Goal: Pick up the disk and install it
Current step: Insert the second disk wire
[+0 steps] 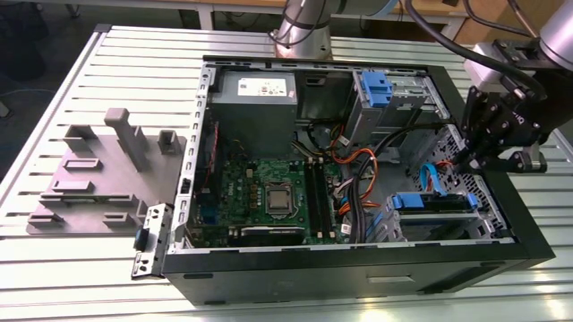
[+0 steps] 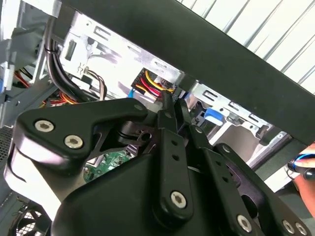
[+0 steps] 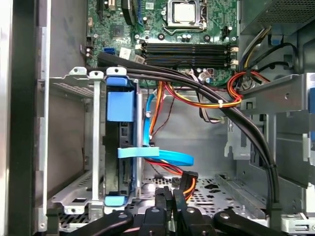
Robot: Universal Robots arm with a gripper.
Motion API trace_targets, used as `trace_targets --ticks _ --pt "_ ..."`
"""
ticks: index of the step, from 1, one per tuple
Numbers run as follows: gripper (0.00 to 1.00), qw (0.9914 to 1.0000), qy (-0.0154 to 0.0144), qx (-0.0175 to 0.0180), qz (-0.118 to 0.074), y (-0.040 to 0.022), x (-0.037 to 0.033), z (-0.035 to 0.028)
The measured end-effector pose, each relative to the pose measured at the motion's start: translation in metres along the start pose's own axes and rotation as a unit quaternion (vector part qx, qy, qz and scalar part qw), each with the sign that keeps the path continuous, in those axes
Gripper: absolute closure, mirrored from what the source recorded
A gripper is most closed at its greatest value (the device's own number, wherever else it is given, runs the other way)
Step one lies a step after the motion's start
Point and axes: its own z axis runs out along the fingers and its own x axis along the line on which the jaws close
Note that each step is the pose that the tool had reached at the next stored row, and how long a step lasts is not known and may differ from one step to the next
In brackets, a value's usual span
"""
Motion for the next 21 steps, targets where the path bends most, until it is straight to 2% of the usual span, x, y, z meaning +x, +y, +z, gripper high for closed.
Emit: trace_targets --ticks 9,21 --pt "0.82 1.0 -0.0002 0.0001 0.0 0.0016 0.0169 -0.0002" --pt "0.82 1.0 -0.0001 0.0001 0.0 0.0045 0.0175 -0.0001"
